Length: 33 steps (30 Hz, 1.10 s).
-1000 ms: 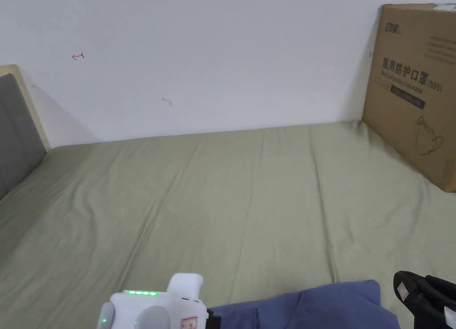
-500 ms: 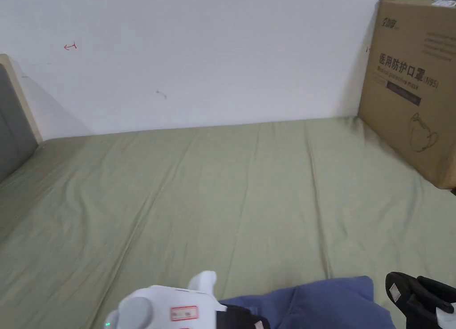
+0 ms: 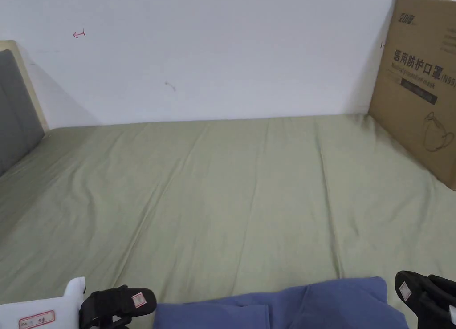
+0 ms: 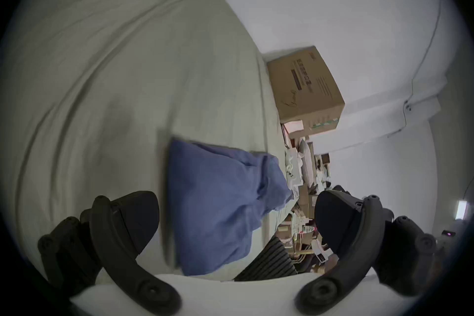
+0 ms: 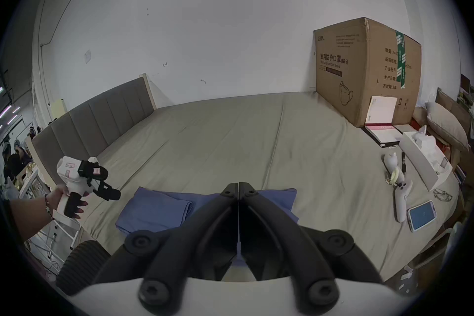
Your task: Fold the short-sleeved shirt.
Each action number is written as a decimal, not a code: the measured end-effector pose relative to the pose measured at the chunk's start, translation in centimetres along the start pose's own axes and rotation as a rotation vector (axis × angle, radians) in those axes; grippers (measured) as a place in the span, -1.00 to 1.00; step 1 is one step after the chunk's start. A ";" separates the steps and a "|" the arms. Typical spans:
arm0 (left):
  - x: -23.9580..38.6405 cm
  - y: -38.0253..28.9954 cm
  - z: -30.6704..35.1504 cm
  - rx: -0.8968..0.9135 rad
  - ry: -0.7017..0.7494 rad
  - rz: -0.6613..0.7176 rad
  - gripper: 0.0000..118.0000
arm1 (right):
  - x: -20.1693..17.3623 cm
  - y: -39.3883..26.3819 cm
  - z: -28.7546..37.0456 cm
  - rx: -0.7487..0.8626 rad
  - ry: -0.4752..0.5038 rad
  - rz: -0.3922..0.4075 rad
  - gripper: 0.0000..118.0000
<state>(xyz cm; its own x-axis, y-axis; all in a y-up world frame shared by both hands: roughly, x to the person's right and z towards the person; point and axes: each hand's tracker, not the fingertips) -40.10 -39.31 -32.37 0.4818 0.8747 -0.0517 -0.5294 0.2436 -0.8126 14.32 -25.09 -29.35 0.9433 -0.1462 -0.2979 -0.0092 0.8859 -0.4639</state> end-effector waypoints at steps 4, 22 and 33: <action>-4.6 -0.8 -3.7 -0.113 -0.120 0.183 1.00 | -0.4 0.4 -0.1 -0.011 -0.007 0.028 -1.00; -5.4 -0.2 -8.1 -0.133 0.025 0.033 -0.88 | -1.8 1.8 -1.8 -0.063 0.047 0.007 -1.00; 11.5 -1.7 -1.7 -0.022 0.833 -0.668 -0.87 | -1.2 2.1 -1.3 -0.050 0.106 -0.038 -1.00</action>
<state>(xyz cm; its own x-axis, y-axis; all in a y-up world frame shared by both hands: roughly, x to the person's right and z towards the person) -32.54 -30.39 -32.57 0.9994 0.0027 0.0343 0.0271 0.5531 -0.8326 12.75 -23.60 -31.01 0.9028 -0.2277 -0.3648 0.0072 0.8562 -0.5165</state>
